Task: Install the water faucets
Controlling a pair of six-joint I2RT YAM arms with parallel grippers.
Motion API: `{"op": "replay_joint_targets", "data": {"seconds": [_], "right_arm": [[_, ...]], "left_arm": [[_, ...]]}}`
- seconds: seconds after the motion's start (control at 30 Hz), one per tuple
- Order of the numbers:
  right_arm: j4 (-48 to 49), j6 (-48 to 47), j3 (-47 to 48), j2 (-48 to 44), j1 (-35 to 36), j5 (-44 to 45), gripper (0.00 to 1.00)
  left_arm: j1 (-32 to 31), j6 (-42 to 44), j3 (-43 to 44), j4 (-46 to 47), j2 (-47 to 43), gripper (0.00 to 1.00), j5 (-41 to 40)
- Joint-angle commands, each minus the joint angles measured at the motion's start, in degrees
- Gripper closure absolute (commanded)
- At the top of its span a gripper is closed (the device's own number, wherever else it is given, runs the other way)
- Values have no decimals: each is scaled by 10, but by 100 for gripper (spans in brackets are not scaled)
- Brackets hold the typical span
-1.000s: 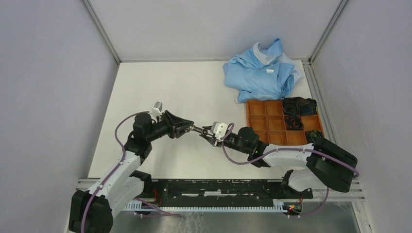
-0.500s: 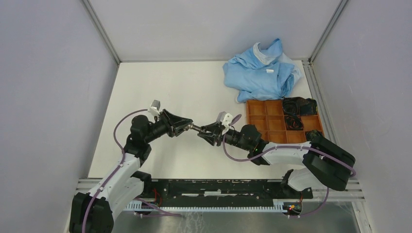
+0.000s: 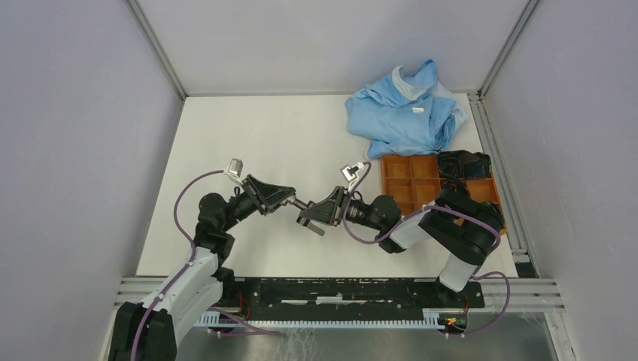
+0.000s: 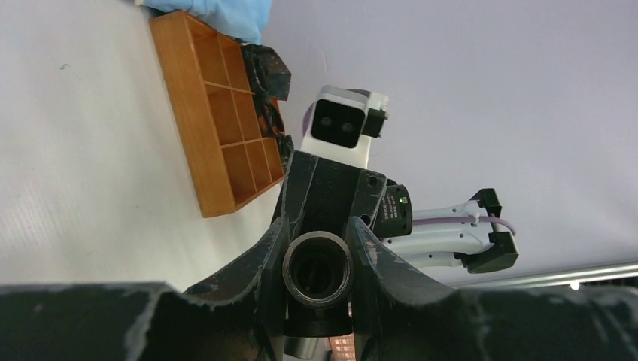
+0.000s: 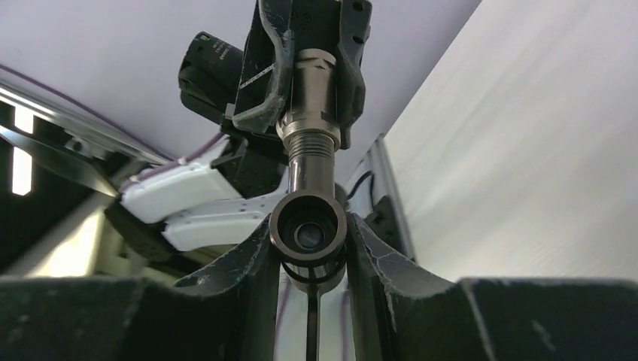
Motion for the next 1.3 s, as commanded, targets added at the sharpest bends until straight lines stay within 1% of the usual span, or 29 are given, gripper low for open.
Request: {"op": "replay_joint_targets", "data": {"seconds": [0.0,0.13,0.17,0.23,0.27,0.3,0.37,0.4,0.5,0.57,0.63,0.73,0.8,0.87,0.9,0.97,1.03,1.1,1.13,1.17,1.23,1.27], "right_arm": [[278,249,37,50,9,-55,100],[276,272,29,45,7,-44,100],[272,273,26,43,5,-43,97],[269,272,14,39,2,-38,61],[265,269,5,37,1,-36,47],[261,265,-4,34,-1,-34,37],[244,249,-21,24,-3,-30,18],[238,243,-28,18,-4,-28,12],[214,212,-53,-5,-7,-25,2],[185,180,-64,-27,-11,-32,2],[134,139,-78,-61,-18,-45,2],[26,59,-104,-143,-32,-50,2],[-83,-11,-109,-212,-42,-60,2],[-242,-108,-98,-293,-48,-49,2],[-351,-170,-82,-336,-48,-34,2],[-513,-287,-49,-402,-47,9,2],[-619,-403,-23,-457,-43,60,2],[-673,-528,-16,-513,-11,136,2],[-688,-600,-15,-536,16,183,2],[-694,-676,-16,-557,56,249,2],[-710,-792,-8,-570,132,370,2],[-718,-835,0,-563,164,409,2]], "left_arm": [[-7,8,-6,88,-12,98,20],[-6,13,-12,88,-16,98,15],[-6,12,-13,88,-16,98,13],[-5,13,-13,81,-17,98,5],[-5,13,-12,78,-18,98,1],[-5,14,-12,73,-19,98,-3],[-6,13,-12,66,-20,98,-10],[-5,11,-12,64,-21,98,-13],[-6,0,-12,59,-22,98,-22],[-5,-7,-12,56,-24,98,-29],[-5,-11,-7,39,-27,98,-35],[-2,-10,5,0,-29,98,-39],[0,-8,17,-33,-27,98,-41],[5,-10,28,-57,-18,98,-35],[7,-15,32,-58,-11,98,-28],[14,-30,42,-67,5,98,-17],[18,-46,56,-84,21,98,-6],[19,-50,80,-134,36,98,3],[19,-44,95,-163,41,98,4],[19,-38,109,-202,44,98,2],[20,-30,139,-252,45,98,-4],[20,-27,150,-275,45,98,-7]]}}
